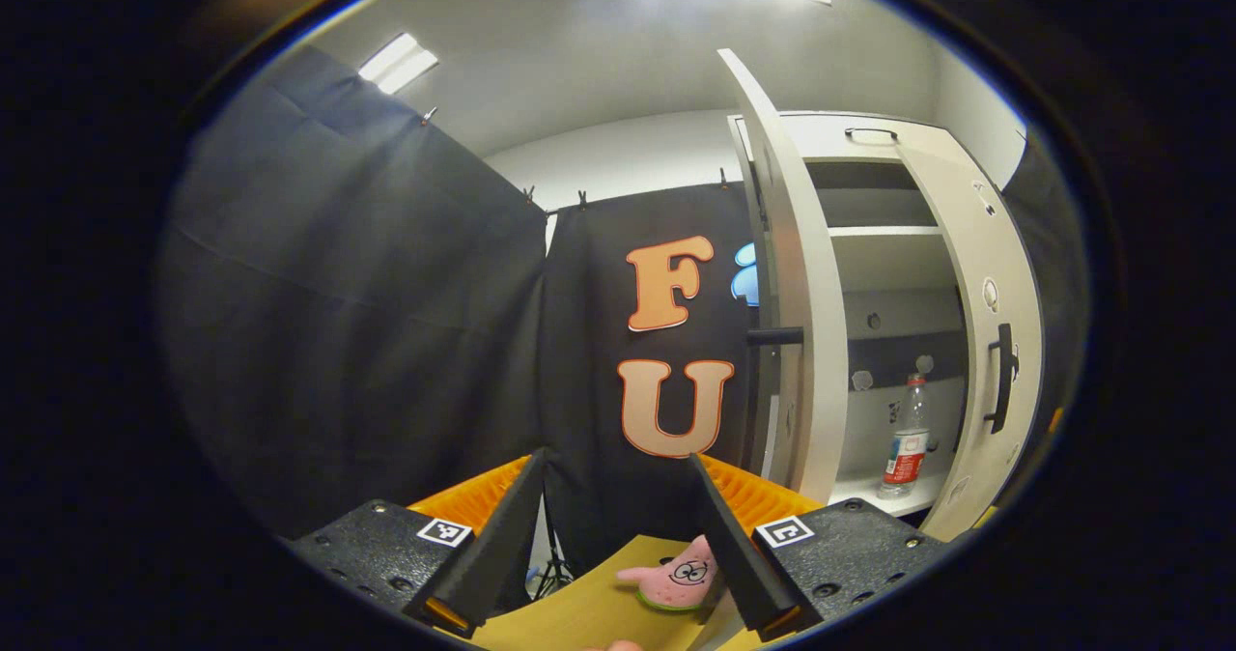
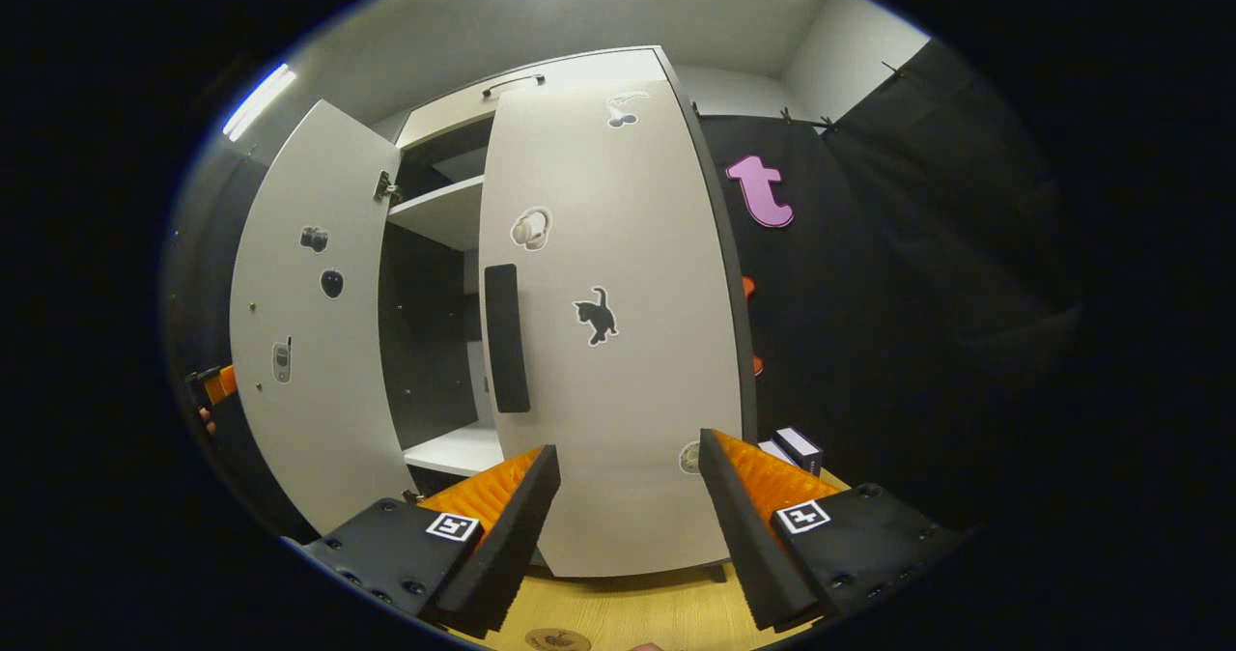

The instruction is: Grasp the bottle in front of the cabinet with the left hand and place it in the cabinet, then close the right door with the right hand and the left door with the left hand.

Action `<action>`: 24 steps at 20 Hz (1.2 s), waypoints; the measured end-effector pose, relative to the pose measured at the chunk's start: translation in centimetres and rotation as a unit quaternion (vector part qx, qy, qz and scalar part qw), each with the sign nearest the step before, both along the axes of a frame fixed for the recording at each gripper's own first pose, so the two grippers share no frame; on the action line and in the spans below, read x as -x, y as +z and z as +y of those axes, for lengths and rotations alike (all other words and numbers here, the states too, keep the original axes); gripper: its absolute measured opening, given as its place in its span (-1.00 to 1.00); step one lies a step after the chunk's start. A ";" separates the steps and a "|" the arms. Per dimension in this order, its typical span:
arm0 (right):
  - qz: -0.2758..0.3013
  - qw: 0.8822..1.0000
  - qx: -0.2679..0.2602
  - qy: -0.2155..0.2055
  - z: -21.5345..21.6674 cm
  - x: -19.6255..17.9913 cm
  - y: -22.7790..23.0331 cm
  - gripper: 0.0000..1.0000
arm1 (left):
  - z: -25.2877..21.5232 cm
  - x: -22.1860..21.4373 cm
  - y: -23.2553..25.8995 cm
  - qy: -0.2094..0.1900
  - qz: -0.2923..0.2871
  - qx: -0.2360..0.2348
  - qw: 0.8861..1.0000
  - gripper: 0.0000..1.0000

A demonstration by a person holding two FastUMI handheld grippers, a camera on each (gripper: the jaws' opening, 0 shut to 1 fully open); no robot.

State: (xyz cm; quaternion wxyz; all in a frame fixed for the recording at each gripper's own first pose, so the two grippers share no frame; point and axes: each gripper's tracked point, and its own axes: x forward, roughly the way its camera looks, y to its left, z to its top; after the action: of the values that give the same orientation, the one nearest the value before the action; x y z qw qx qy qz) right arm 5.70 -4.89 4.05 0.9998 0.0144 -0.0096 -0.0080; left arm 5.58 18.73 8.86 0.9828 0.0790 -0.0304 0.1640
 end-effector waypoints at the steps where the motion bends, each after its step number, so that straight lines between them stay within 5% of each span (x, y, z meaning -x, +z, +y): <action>1: 0.000 1.000 0.000 0.002 0.0 0.2 0.0 0.92 | -0.5 0.1 -0.1 -0.005 0.004 0.000 1.000 0.86; 13: 0.004 1.000 0.001 0.008 -1.1 1.2 0.0 0.92 | -8.3 -0.4 -0.9 -0.094 0.019 0.046 0.994 0.79; 24: 0.001 1.000 0.009 -0.021 -3.5 3.0 0.8 0.91 | -17.6 -2.9 -2.8 -0.195 0.029 0.088 0.977 0.88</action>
State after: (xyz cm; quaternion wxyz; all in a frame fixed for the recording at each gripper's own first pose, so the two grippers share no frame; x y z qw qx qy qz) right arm 2.74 -8.42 4.85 0.9995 0.0054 -0.0089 -0.0288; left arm 8.51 1.18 6.03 0.9995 -0.0101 -0.0018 -0.0308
